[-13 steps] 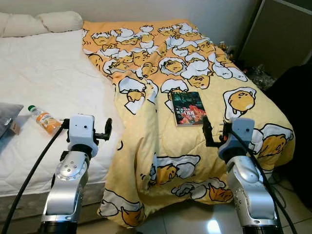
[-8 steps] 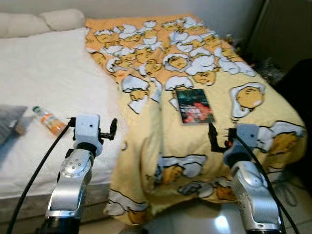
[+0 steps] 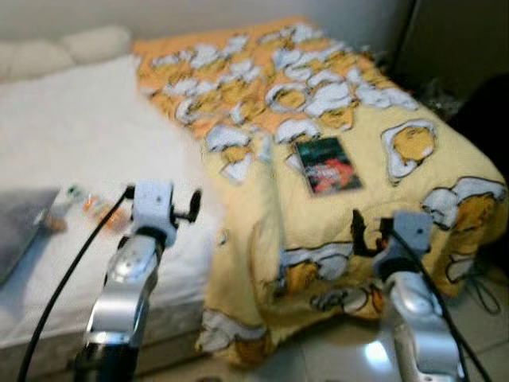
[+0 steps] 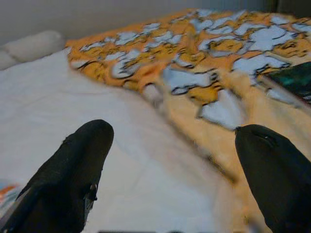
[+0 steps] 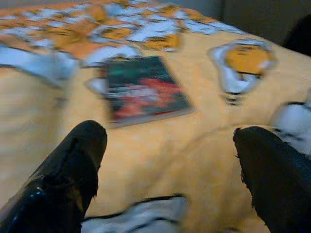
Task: Clean up the room
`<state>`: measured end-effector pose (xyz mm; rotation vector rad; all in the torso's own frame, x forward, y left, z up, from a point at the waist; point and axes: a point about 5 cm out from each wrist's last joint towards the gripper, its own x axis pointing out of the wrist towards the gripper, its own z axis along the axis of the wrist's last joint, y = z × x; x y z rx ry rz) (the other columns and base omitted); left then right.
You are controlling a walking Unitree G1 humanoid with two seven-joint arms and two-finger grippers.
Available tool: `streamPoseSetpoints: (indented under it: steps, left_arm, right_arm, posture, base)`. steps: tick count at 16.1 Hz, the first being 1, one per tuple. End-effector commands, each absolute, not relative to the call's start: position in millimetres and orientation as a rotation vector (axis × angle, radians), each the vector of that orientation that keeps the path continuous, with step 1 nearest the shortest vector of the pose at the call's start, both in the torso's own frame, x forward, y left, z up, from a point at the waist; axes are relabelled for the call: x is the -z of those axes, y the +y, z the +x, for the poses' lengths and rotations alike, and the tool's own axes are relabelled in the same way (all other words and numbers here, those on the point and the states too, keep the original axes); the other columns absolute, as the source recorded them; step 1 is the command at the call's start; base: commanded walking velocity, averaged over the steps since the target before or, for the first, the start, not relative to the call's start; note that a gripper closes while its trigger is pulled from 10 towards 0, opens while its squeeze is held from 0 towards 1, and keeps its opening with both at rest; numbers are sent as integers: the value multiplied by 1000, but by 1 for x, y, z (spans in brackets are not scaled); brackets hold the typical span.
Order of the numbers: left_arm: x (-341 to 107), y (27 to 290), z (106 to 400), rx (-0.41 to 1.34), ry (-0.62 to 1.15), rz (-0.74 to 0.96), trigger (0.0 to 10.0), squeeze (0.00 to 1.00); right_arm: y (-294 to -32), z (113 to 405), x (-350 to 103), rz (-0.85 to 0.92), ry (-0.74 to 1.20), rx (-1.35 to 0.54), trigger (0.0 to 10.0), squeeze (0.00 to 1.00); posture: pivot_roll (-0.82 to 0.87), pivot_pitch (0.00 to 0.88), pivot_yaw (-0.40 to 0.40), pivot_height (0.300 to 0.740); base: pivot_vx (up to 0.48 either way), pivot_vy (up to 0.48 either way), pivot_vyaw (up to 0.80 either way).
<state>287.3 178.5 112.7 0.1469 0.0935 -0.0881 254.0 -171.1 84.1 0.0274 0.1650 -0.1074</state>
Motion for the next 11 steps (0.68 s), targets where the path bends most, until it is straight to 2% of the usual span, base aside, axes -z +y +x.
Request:
streamPoseSetpoints:
  steps: [1, 5, 8, 11]
  left_arm:
    - [-109, 184, 285, 64, 110, 153, 10000, 800]
    - [-109, 189, 284, 43, 104, 166, 10000, 792]
    - [-112, 193, 286, 44, 100, 182, 10000, 792]
    - [-114, 194, 284, 29, 94, 175, 10000, 796]
  right_arm:
    - [-162, 257, -90, 29, 146, 67, 10000, 0]
    - [-156, 265, -89, -34, 142, 32, 10000, 0]
    - [-149, 271, -93, -18, 130, 7, 10000, 0]
    - [-151, 269, -88, 16, 153, 24, 10000, 0]
  posture:
    - [-22, 0, 78, 740]
    - [5, 0, 60, 740]
    - [12, 0, 74, 740]
    - [39, 0, 48, 740]
  base:
    - [0, 307, 0]
    - [0, 307, 0]
    - [0, 293, 0]
    - [0, 290, 0]
